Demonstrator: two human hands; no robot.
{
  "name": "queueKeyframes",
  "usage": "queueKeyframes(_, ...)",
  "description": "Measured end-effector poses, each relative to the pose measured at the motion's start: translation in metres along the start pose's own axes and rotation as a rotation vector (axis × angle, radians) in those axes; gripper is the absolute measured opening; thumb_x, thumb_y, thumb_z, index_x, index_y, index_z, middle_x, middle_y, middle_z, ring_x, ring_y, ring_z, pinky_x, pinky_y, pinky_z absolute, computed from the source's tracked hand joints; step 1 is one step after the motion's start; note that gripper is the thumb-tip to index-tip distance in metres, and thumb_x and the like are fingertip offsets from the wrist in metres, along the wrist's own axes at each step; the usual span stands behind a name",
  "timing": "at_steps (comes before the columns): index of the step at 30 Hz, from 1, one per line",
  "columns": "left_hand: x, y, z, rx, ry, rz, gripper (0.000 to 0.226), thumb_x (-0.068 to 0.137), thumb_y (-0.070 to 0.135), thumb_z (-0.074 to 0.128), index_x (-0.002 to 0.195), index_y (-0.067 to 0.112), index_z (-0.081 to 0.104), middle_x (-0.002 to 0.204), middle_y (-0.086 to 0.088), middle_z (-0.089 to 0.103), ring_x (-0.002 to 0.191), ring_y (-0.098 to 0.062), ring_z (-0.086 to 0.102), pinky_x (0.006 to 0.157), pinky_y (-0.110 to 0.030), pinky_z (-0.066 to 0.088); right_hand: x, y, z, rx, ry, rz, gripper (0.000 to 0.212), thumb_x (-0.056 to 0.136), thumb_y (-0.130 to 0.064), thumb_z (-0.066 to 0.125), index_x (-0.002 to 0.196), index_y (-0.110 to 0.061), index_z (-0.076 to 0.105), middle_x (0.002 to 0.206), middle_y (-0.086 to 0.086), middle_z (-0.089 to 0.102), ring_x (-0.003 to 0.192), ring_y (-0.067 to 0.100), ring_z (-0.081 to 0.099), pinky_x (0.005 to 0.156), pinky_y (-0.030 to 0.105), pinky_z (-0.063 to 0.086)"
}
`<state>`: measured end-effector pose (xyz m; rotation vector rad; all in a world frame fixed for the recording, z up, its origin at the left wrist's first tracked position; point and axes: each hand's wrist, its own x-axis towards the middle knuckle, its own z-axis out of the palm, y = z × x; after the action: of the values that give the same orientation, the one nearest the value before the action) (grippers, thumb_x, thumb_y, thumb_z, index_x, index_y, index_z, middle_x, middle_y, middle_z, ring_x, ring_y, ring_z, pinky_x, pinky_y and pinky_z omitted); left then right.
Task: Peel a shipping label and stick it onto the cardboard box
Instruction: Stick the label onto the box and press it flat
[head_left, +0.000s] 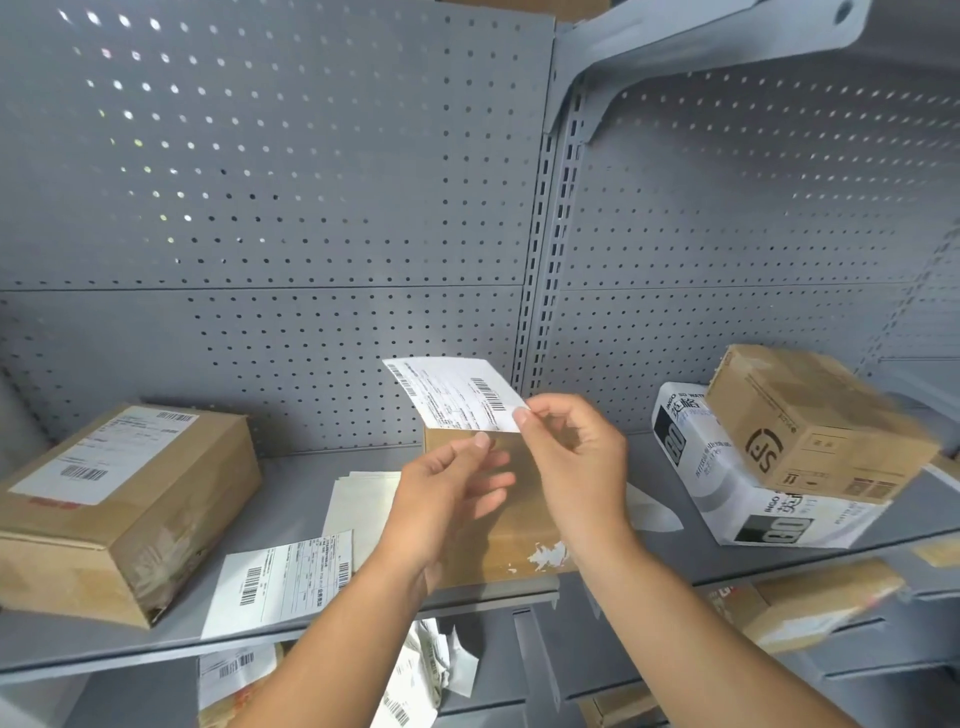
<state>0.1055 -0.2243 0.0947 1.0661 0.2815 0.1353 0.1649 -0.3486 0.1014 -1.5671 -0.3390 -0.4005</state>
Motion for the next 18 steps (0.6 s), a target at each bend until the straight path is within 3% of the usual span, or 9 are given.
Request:
queueKeyframes(2,-0.001,0.003,0.004,-0.020,-0.023,-0.025,0.035,0.089,0.033,0.072,0.111,0.005,0.074,0.106,-0.014,0.080,0.088,-0.023,0.076,0.069,-0.026,0.060,-0.004,-0.002,0.001,0.135,0.038,0.091,0.015,0.086,-0.013,0.078,0.084,-0.027,0.075,0.091,0.004,0.075,0.086,0.023,0.067,0.082,0.032,0.054)
queueKeyframes(6,-0.003,0.008,0.011,-0.047,-0.027,-0.009,0.035,0.080,0.034,0.076,0.101,0.007,0.070,0.102,-0.012,0.080,0.086,-0.020,0.076,0.067,-0.025,0.059,-0.014,-0.006,0.003,0.456,0.075,0.325,0.010,0.089,-0.009,0.076,0.089,-0.019,0.073,0.093,0.005,0.073,0.079,0.010,0.062,0.070,0.021,0.046)
queueKeyframes(10,-0.005,0.014,0.015,-0.097,-0.024,0.041,0.023,0.083,0.022,0.076,0.095,0.006,0.064,0.086,-0.011,0.079,0.079,-0.017,0.078,0.064,-0.019,0.061,-0.024,-0.004,0.007,0.673,0.088,0.484,0.008,0.091,-0.012,0.072,0.096,-0.017,0.069,0.102,0.006,0.078,0.082,0.014,0.064,0.069,0.027,0.041)
queueKeyframes(18,-0.004,0.014,0.016,0.065,0.018,0.229,0.013,0.090,0.005,0.074,0.100,-0.003,0.070,0.076,-0.007,0.073,0.070,-0.015,0.071,0.061,-0.022,0.057,-0.036,0.000,0.010,0.718,0.054,0.580,0.011,0.092,-0.016,0.071,0.092,-0.026,0.073,0.103,-0.003,0.074,0.088,0.009,0.061,0.082,0.033,0.041)
